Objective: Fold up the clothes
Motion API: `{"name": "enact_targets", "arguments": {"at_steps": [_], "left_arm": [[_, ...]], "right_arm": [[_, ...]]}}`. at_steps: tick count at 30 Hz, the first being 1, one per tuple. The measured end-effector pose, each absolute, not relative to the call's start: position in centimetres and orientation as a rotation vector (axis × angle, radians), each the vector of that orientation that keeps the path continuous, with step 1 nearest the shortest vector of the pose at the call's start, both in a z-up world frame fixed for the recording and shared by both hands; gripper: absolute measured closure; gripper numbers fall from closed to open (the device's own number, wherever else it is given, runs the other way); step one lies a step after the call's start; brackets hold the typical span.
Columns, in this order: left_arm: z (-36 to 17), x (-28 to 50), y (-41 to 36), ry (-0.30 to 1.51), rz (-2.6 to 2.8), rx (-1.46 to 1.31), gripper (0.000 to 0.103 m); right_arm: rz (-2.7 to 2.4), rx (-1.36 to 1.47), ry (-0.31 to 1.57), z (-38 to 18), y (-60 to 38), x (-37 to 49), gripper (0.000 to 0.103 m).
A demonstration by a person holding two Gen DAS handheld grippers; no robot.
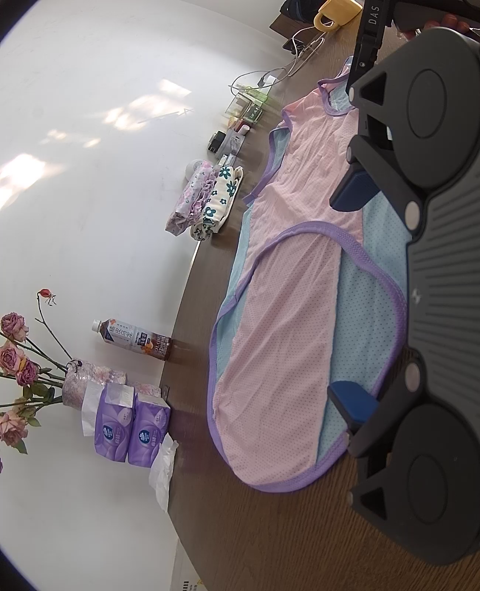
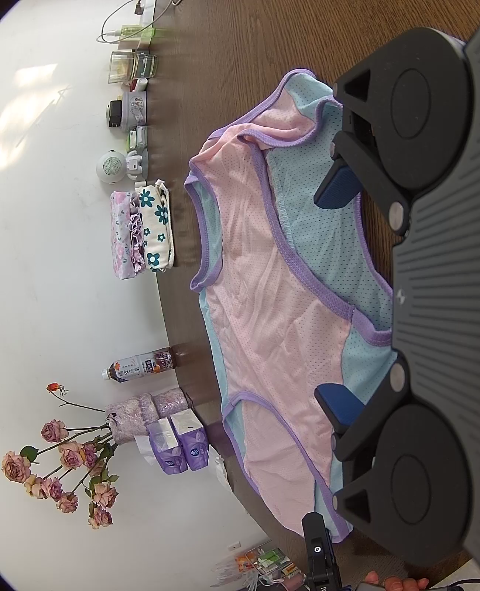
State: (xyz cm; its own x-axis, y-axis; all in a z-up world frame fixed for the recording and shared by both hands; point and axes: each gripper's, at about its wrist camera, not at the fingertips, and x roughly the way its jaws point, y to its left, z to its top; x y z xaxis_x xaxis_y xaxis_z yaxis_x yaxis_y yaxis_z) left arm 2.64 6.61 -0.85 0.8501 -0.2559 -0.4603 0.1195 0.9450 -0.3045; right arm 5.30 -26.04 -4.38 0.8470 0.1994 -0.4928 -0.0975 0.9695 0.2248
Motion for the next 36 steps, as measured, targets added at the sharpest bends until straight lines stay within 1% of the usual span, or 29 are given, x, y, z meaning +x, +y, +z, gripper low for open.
{"name": "enact_targets", "arguments": {"at_steps": [29,36], "left_arm": [[-0.8,2.6,6.9,0.514,-0.210,-0.294,0.004],[1.0,2.1,7.1,0.461,-0.186,-0.199,0.004]], "right_arm": [[0.153,0.200,0.542,-4.3,-26.1,5.4,0.001],[0.180,0.088,0.573,-3.1,-26.1,5.3,0.001]]}}
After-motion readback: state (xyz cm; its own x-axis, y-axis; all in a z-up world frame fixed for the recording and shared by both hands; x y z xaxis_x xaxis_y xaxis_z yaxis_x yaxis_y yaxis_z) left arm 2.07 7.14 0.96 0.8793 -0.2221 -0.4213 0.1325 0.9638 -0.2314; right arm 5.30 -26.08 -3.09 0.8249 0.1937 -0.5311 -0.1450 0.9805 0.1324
